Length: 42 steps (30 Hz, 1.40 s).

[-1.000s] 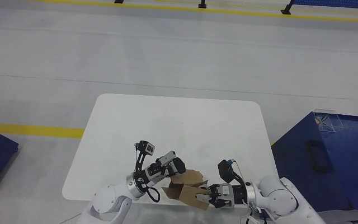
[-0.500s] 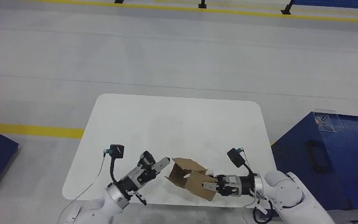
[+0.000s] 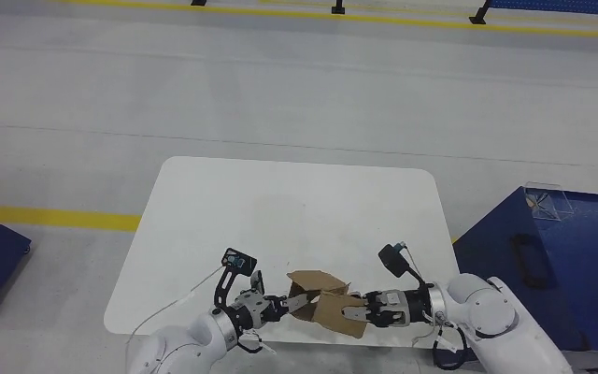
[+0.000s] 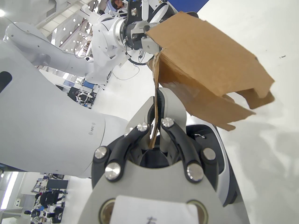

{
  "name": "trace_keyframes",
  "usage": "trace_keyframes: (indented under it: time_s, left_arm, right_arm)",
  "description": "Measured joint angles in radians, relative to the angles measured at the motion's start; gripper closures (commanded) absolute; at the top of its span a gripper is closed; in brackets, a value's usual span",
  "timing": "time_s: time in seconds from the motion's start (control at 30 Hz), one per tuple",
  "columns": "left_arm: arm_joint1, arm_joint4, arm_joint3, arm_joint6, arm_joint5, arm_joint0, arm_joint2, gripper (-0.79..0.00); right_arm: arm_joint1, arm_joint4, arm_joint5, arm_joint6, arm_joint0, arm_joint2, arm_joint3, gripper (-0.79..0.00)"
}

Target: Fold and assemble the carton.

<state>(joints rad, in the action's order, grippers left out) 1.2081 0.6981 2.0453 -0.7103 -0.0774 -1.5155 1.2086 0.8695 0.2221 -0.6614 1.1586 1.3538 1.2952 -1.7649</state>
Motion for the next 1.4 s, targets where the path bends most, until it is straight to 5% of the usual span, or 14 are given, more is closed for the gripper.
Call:
trace_keyframes:
  time_s: [0.13,0.17,0.23,0.47,0.57,0.73,0.8,0.83,1.0,1.13,1.4]
  left_arm:
    - [0.0,-0.013,-0.036,-0.085,0.007,0.061,-0.024,-0.748]
    - [0.001,-0.02,-0.045,-0.097,0.009,0.073,-0.032,-0.69]
    - [0.003,-0.028,-0.069,-0.121,0.012,0.103,-0.049,-0.332]
    - [0.01,-0.065,-0.136,-0.171,0.019,0.177,-0.099,-0.332]
    - [0.01,-0.09,-0.146,-0.19,0.01,0.193,-0.108,0.0]
    - [0.007,-0.078,-0.145,-0.191,0.008,0.2,-0.116,0.0]
    - [0.007,-0.077,-0.141,-0.192,0.008,0.199,-0.12,0.0]
    - [0.006,-0.075,-0.139,-0.189,0.011,0.198,-0.121,0.0]
    - [0.004,-0.05,-0.131,-0.18,0.053,0.191,-0.122,0.0]
    - [0.008,-0.188,-0.129,-0.141,0.097,0.185,-0.088,0.0]
    - [0.008,-0.248,-0.112,-0.054,0.045,0.176,-0.05,0.0]
  right_arm:
    - [-0.003,0.003,0.002,0.002,-0.007,-0.016,-0.018,0.0]
    - [-0.004,0.002,0.003,0.003,-0.009,-0.019,-0.022,0.0]
    - [-0.005,0.001,0.001,0.001,-0.012,-0.028,-0.032,0.0]
    - [-0.018,0.015,-0.011,-0.011,-0.018,-0.05,-0.05,0.0]
    - [-0.025,0.015,-0.017,-0.017,-0.021,-0.053,-0.049,0.0]
    - [-0.034,0.027,-0.024,-0.024,-0.025,-0.063,-0.037,0.0]
    - [-0.037,0.033,-0.026,-0.026,-0.027,-0.066,-0.031,-0.588]
    - [-0.039,0.04,-0.028,-0.028,-0.027,-0.067,-0.024,-0.785]
    - [-0.044,0.078,-0.035,-0.035,-0.042,-0.066,0.004,-0.785]
    - [-0.054,0.149,-0.077,-0.077,-0.034,-0.001,0.062,-0.785]
    - [-0.067,0.203,-0.128,-0.128,0.01,0.094,0.077,-0.785]
